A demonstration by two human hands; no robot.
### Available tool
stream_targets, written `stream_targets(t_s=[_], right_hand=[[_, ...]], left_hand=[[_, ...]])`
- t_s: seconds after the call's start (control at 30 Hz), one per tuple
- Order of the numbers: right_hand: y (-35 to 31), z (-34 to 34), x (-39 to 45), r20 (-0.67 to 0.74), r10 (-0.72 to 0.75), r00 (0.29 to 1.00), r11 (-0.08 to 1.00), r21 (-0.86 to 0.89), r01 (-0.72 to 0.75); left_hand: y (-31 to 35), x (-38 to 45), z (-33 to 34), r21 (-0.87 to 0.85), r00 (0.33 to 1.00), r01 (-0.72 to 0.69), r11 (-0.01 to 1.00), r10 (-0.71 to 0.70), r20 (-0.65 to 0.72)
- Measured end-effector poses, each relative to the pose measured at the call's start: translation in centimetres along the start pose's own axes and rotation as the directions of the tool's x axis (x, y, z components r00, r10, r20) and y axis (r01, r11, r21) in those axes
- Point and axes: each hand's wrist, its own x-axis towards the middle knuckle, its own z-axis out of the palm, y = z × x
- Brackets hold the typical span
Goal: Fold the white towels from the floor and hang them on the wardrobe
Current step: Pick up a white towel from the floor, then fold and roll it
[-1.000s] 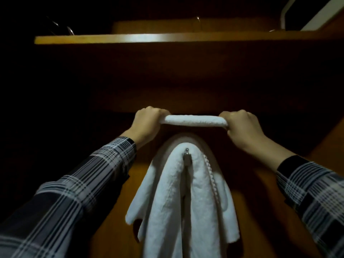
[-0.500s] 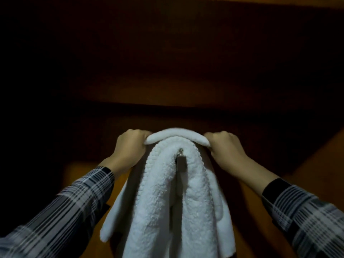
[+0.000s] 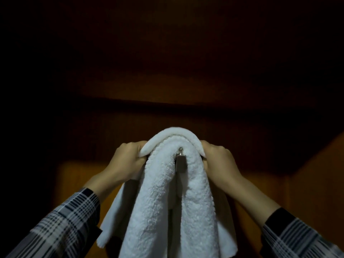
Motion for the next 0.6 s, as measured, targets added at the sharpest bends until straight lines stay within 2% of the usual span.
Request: stream_targets(t_s=[0.13, 0.2, 0.27, 0.33, 0.37, 0.4, 0.43, 0.5, 0.53, 0.6], right_hand=[[-1.1, -0.2, -0.3, 0.056, 0.022, 0.998, 0.998, 0.062, -0.026], [-1.5, -0.6, -0.6, 0.071, 0.034, 0.997, 0.993, 0.106, -0.041], [-1.5, -1.3, -0.8, 0.126, 0.015, 0.992, 0.977, 0.209, -0.041], [-1.1, -2.1, -0.7, 0.244, 0.019, 0.969, 0.918, 0.379, -0.114], [-1.0, -2.5, -0.7, 0.319, 0.028, 0.947, 0.848, 0.495, -0.191], [-1.0, -2.9, -0.7, 0.375, 0.020, 0.927, 0.731, 0.627, -0.269], [-1.1, -3.1, -0.9, 0.405, -0.002, 0.914, 0.574, 0.749, -0.331], [-1.6, -3.0, -1.5, 0.432, -0.003, 0.902, 0.299, 0.861, -0.412], [-2.0, -2.8, -1.9, 0.441, 0.026, 0.897, 0.242, 0.868, -0.434], [-2.9, -2.2, -2.7, 0.447, 0.068, 0.892, 0.204, 0.869, -0.451]], left_hand=[[0.0, -0.9, 0.8, -0.061, 0.997, -0.055, 0.997, 0.058, 0.048], [0.0, -1.3, 0.4, -0.130, 0.990, -0.060, 0.990, 0.076, 0.123], [0.1, -1.4, -0.8, -0.316, 0.962, 0.064, 0.947, 0.026, 0.272], [0.8, -1.1, -2.3, -0.538, 0.894, 0.285, 0.794, -0.017, 0.448], [1.3, -1.1, -2.8, -0.599, 0.865, 0.361, 0.715, -0.017, 0.501], [1.8, -1.1, -3.3, -0.628, 0.846, 0.402, 0.666, -0.009, 0.533], [2.2, -1.1, -3.5, -0.639, 0.828, 0.434, 0.635, -0.003, 0.560], [2.2, -1.6, -3.2, -0.656, 0.795, 0.490, 0.575, 0.015, 0.607], [2.2, -2.0, -2.7, -0.684, 0.793, 0.505, 0.527, 0.028, 0.608], [2.2, -2.9, -1.7, -0.734, 0.807, 0.528, 0.427, 0.017, 0.591]])
